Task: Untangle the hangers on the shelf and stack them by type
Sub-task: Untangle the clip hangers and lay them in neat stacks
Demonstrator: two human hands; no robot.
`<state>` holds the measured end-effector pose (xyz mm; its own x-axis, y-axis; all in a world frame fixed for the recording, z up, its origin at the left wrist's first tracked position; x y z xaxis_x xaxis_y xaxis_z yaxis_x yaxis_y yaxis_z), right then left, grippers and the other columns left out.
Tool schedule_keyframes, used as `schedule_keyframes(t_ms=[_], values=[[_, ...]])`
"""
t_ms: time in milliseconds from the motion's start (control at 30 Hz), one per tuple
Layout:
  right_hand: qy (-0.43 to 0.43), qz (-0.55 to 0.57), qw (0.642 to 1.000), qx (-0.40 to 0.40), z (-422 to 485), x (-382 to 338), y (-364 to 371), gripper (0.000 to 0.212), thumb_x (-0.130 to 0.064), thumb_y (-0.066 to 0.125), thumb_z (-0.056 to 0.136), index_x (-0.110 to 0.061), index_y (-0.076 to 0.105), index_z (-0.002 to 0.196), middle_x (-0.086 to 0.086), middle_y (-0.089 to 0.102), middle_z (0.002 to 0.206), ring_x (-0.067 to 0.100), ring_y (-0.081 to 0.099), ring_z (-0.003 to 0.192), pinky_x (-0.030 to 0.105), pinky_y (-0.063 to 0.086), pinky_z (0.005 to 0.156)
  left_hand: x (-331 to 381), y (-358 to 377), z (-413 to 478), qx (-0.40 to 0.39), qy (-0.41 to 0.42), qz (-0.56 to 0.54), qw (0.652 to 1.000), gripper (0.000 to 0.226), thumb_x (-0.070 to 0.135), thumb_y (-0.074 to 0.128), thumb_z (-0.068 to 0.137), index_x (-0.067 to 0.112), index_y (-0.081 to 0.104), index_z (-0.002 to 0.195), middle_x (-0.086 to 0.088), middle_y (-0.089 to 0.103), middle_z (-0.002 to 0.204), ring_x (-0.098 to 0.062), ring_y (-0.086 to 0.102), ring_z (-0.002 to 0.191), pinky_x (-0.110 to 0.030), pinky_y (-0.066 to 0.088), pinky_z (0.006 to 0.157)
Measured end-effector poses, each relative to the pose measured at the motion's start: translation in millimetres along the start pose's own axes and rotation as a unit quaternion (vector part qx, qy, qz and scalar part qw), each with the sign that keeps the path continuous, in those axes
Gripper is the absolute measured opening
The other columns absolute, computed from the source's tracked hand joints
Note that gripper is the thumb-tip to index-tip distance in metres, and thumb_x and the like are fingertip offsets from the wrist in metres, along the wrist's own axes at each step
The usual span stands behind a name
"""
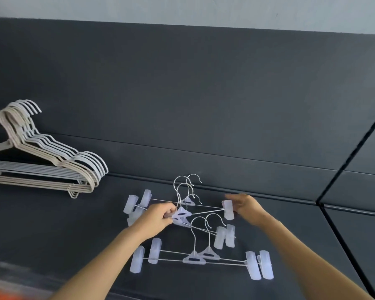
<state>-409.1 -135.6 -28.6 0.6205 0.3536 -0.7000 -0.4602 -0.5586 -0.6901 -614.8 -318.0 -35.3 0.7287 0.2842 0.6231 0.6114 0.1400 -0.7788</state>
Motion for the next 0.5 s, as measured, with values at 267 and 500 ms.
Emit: schedule_keyframes(t_ms=[267, 500], values=[[-0.002, 0.096, 0.995, 0.034, -41, -1, -14, 0.019, -0.031, 0.045, 0.095, -0.025, 0.062, 0.103, 0.000, 0.067, 0.098, 0.020, 0.063, 0.092, 0.028, 0.046, 0.077, 14, 4, 8, 0.038, 0.024, 0.037, 0.998, 0.004, 0.009, 0.053, 0.087, 0.012, 0.054, 0.091, -0.001, 0.056, 0.079, -0.012, 0.039, 0.060, -0.021, 0.032, 0.057], [0.032, 0.144, 0.988, 0.055, -51, 4, -13, 0.022, -0.015, 0.044, 0.095, -0.017, 0.056, 0.114, 0.002, 0.065, 0.098, 0.016, 0.061, 0.084, 0.020, 0.046, 0.066, 17, -26, 0, 0.064, 0.031, -0.008, 0.997, 0.019, 0.007, 0.058, 0.086, 0.024, 0.053, 0.081, 0.002, 0.060, 0.078, -0.021, 0.056, 0.078, -0.026, 0.046, 0.074]])
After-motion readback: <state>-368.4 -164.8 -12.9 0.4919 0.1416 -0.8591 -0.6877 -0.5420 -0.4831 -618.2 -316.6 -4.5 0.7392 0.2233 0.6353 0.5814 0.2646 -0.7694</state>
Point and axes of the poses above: each hand's wrist, its own z-axis towards the middle knuckle, its own y-axis out of the palm, x = y × z, the point moved 2 cm from there along z, towards the middle knuckle
